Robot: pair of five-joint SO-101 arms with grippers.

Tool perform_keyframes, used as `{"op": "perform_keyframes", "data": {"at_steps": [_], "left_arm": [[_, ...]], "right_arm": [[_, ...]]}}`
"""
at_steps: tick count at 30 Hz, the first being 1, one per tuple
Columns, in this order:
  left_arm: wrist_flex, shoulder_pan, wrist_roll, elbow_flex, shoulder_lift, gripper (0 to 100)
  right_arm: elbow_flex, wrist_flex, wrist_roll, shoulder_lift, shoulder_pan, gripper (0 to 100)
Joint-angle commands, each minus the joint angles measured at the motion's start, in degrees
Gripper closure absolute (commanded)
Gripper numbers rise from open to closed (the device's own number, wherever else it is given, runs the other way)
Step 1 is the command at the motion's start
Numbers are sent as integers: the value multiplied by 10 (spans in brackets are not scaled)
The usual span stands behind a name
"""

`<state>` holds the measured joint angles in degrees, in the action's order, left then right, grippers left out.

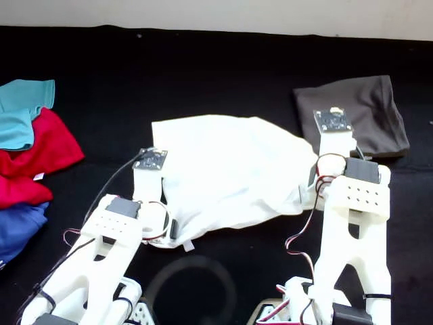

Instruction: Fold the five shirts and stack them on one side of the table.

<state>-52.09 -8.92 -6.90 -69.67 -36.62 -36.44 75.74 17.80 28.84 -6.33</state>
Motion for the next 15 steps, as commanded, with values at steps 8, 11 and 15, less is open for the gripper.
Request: {"op": "perform_keyframes", "data": {"at_steps": [8, 11, 15], "left_arm": [[-212, -7, 45, 180, -7, 800], [-220, -7, 101, 168, -3, 800], [-182, -7, 106, 109, -4, 800]], "right_arm": [[1, -4, 1, 19, 3, 992], [1, -6, 1, 19, 3, 992], [1, -6, 1, 19, 3, 992]]}}
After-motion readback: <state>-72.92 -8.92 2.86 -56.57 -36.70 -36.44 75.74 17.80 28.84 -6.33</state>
